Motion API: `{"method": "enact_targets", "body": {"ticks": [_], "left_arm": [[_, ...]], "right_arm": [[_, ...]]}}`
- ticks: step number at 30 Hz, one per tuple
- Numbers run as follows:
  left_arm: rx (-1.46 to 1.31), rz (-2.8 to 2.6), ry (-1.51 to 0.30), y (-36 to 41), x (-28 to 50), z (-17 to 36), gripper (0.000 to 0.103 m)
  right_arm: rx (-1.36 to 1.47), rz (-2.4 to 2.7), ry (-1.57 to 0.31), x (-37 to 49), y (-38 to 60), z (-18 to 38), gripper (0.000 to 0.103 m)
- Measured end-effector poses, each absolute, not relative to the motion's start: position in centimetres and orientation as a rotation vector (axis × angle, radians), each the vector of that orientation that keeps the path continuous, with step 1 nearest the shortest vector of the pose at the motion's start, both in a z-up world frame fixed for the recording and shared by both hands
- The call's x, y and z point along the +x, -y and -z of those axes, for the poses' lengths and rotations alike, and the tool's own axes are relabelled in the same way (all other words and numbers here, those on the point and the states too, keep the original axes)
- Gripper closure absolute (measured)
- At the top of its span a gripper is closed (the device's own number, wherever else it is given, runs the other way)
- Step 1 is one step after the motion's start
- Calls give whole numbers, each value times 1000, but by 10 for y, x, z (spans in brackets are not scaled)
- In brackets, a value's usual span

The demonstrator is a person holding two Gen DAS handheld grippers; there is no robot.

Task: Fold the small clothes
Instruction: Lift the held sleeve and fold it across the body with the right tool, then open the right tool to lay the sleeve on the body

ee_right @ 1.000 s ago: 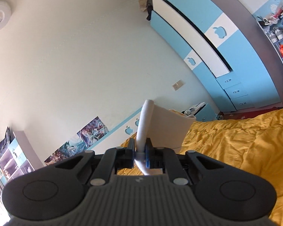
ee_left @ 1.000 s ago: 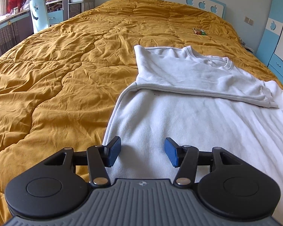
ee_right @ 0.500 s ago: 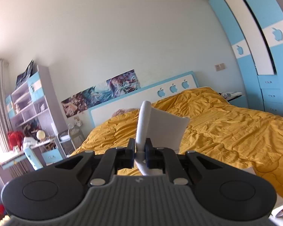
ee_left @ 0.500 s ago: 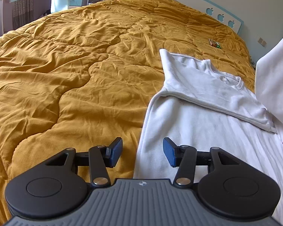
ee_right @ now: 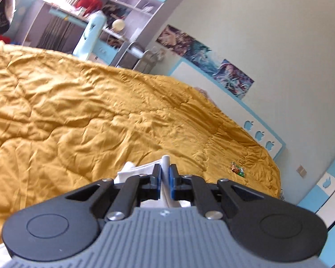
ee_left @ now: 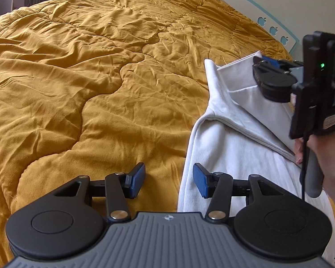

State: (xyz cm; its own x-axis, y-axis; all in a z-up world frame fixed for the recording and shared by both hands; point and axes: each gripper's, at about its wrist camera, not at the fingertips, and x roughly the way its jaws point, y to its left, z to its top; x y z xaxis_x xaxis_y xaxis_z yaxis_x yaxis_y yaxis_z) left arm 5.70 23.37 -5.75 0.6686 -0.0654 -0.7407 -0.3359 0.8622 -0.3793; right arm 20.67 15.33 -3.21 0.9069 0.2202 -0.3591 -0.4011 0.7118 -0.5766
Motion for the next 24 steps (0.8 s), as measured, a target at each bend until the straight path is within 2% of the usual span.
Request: {"method": "enact_targets", "body": {"ticks": [4,9,11,12,13,16,18,24], "left_arm": [[-536,-161,-836,-238,57,59,44],[-528,-163,-839,-236,58,59,44],[-521,-165,-840,-235,59,60,44],[-522,-167,-841,-235,59,60,44],[-525,-169,-841,-235,60,61,44],[-525,-173,-840,-235,60,62,44],[-518,-174,-840,-235,60,62,44],[-515,-175,-833,-235,60,62,44]], "right_arm": [[-755,-358,-318,199,-175,70,101],[-732,-358,-371,199,-171,85,99],[-669,-459,-412,195,-163,80,85],[-649,-512,-431,192,-160,78,61],[-642,-541,-436,188,-157,76,44],[-641,-542,-393,172,-145,69,29],[-618,-517,-375,162,-130,59,24],[-390,-445,-381,127,-51,3,23]]}}
